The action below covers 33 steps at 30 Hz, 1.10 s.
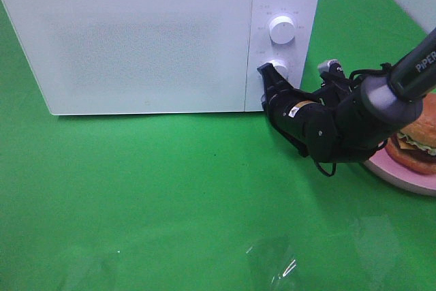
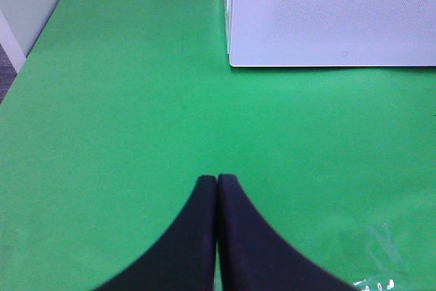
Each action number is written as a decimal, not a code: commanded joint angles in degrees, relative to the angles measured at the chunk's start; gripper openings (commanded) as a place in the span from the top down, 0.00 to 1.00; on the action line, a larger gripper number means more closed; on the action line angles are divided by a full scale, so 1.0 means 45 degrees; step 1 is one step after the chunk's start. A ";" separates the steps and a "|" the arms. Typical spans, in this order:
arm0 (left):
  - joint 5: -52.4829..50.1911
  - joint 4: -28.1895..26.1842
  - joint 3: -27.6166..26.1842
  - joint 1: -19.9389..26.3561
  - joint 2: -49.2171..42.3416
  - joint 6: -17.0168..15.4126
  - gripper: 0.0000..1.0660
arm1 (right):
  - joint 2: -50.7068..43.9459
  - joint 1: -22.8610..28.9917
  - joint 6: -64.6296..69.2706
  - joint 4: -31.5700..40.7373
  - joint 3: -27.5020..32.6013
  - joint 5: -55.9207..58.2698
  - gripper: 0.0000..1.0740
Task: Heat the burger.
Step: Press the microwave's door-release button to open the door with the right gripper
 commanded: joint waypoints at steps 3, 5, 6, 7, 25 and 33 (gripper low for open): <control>-0.0166 -0.0025 0.0025 -0.0051 -0.0293 0.0025 1.00 | -0.0140 -0.0229 0.0000 -0.1044 -0.2152 -0.4571 1.00; -0.0166 -0.0025 0.0025 -0.0051 -0.0293 0.0025 1.00 | -0.0458 -0.0229 0.0051 -0.1095 -0.1668 -0.4214 1.00; -0.0166 -0.0025 0.0025 -0.0051 -0.0293 0.0025 1.00 | -0.0458 -0.0229 0.0051 -0.1095 -0.1668 -0.4214 1.00; -0.0166 -0.0025 0.0025 -0.0051 -0.0293 0.0025 1.00 | -0.0789 -0.0229 -0.0064 -0.1095 -0.1235 -0.3705 1.00; -0.0166 -0.0025 0.0025 -0.0051 -0.0293 0.0025 1.00 | -0.1477 -0.0229 -0.0497 -0.1019 0.0777 -0.3527 1.00; -0.0166 -0.0025 0.0025 -0.0051 -0.0293 0.0025 1.00 | -0.0917 -0.0229 -0.0688 -0.0446 0.0369 -0.4138 1.00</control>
